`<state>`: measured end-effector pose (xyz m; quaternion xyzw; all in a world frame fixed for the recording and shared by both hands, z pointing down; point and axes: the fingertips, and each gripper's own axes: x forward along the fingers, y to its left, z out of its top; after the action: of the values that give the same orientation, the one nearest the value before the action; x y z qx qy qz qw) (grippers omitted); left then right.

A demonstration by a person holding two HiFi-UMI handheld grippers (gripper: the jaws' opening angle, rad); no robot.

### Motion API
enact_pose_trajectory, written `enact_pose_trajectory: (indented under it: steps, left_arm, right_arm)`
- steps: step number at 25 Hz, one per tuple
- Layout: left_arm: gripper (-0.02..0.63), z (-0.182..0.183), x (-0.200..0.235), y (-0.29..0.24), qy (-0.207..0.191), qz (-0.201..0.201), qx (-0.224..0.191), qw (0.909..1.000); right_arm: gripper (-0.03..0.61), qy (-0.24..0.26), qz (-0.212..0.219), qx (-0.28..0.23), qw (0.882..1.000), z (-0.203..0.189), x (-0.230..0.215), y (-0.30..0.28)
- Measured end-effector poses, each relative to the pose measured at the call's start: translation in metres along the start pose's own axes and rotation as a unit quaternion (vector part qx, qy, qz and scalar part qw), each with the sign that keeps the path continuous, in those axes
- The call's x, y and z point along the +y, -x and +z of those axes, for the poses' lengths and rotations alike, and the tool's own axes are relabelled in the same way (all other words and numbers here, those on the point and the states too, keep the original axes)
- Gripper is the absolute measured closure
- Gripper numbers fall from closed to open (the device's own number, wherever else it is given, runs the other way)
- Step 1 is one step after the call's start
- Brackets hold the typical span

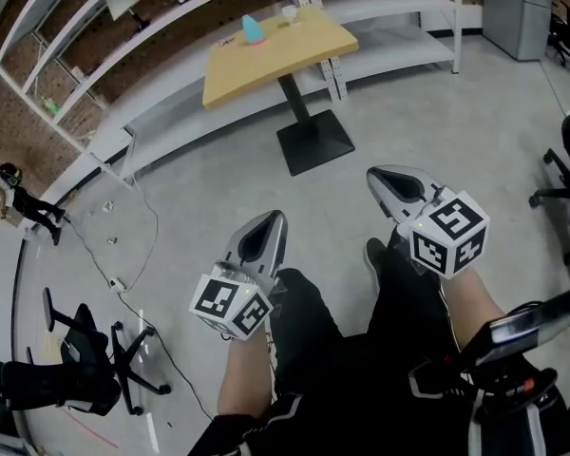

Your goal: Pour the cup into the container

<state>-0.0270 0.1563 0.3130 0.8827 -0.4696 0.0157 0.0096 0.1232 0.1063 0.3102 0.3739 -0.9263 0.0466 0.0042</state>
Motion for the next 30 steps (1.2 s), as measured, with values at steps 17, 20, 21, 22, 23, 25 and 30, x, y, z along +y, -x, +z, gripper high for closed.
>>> enact_pose_trajectory:
  steps: [17,20,21,22,23,25,30]
  left_arm:
    - [0.612,0.008,0.232,-0.194,0.012,0.003,-0.013,0.9998]
    - [0.612,0.015,0.275,-0.224,0.014,0.001,-0.022,0.9997]
    - [0.612,0.017,0.289,-0.234,0.014,0.003,-0.025,0.9996]
    - [0.612,0.020,0.302,-0.245,0.014,0.003,-0.027,0.9995]
    - [0.612,0.023,0.313,-0.256,0.013,0.002,-0.029,0.9995]
    - [0.612,0.028,0.333,-0.282,0.006,-0.004,-0.030,0.9995]
    - [0.612,0.035,0.390,-0.340,-0.007,-0.006,-0.023,0.9997]
  right_arm:
    - [0.577,0.014,-0.019,-0.012,1.000,0.038,-0.151,-0.242]
    - [0.577,0.020,-0.020,-0.009,1.000,0.044,-0.169,-0.283]
    - [0.577,0.023,-0.018,-0.007,1.000,0.045,-0.175,-0.297]
    - [0.577,0.027,-0.018,-0.005,0.999,0.047,-0.182,-0.309]
    - [0.575,0.029,-0.019,-0.004,0.999,0.049,-0.192,-0.321]
    - [0.576,0.029,-0.026,-0.006,0.999,0.054,-0.215,-0.344]
    - [0.575,0.025,-0.021,-0.013,0.999,0.065,-0.260,-0.410]
